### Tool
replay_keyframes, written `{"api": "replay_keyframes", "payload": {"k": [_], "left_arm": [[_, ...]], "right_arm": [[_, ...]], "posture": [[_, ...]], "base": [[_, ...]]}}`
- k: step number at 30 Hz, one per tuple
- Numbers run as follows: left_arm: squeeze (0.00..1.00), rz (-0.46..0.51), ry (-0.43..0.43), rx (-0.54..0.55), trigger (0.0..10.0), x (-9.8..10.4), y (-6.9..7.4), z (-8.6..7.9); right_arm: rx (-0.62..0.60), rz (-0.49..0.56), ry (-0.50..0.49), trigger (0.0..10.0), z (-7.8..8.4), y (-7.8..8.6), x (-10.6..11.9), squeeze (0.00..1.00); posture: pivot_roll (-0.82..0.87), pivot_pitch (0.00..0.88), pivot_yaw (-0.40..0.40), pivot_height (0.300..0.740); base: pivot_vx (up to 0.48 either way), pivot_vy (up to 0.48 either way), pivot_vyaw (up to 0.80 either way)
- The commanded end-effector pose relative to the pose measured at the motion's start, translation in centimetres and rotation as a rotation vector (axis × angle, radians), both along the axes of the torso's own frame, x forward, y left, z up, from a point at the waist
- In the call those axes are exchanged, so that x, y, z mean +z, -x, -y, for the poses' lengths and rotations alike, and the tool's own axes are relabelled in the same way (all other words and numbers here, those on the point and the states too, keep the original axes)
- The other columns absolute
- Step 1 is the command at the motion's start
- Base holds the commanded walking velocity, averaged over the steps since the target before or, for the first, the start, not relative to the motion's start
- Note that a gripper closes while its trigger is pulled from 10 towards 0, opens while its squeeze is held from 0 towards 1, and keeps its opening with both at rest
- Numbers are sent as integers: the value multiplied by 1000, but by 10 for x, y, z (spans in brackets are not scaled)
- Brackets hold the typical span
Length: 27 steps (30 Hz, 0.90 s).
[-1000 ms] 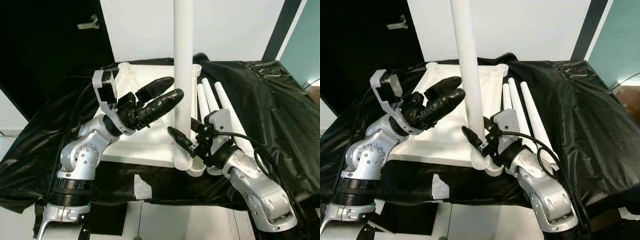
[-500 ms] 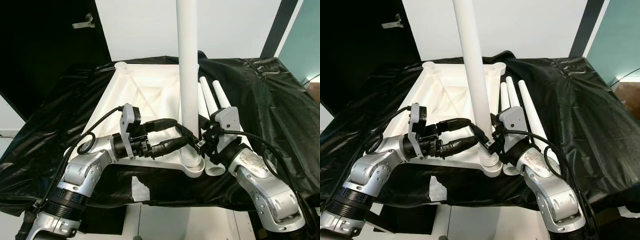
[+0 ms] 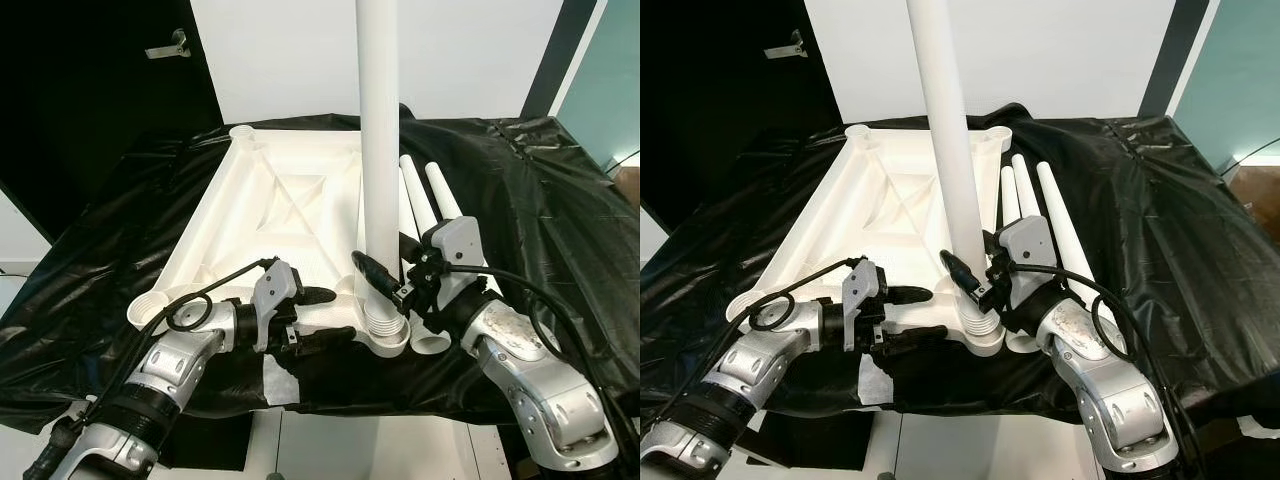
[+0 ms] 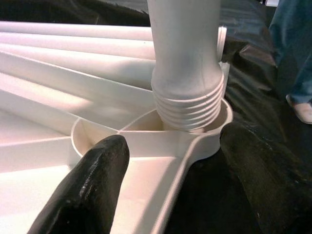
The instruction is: Building children table
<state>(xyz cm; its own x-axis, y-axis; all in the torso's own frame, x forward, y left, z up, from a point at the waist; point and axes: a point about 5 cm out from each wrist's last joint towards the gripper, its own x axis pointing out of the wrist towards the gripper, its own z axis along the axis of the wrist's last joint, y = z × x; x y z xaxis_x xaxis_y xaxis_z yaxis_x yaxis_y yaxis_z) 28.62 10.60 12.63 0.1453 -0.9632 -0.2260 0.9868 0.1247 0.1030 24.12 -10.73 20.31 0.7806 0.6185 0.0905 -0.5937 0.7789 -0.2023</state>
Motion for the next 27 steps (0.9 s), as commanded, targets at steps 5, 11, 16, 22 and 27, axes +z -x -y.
{"api": "replay_keyframes", "payload": {"k": [5,11,16,22,27], "left_arm": [[0,43,-110,-20,10000,-13,-5,0],[0,140,-234,81,10000,-23,-20,2],[0,175,-286,123,10000,-29,-25,2],[0,154,-282,110,10000,-28,-28,-1],[0,119,-389,61,0,-42,-25,-7]], "right_arm": [[-21,-54,47,10000,3,0,-11,0],[-19,-60,60,10000,3,3,-15,0],[-13,-82,68,10000,3,8,-23,0],[-27,-103,64,10000,4,11,-29,0],[-36,-95,70,10000,5,11,-28,0]], "posture": [[-162,11,59,740],[-162,13,63,740],[-162,15,66,740],[-162,18,68,740],[-166,23,73,740]], "base": [[0,0,0],[0,0,0],[0,0,0],[0,0,0],[0,0,0]]}}
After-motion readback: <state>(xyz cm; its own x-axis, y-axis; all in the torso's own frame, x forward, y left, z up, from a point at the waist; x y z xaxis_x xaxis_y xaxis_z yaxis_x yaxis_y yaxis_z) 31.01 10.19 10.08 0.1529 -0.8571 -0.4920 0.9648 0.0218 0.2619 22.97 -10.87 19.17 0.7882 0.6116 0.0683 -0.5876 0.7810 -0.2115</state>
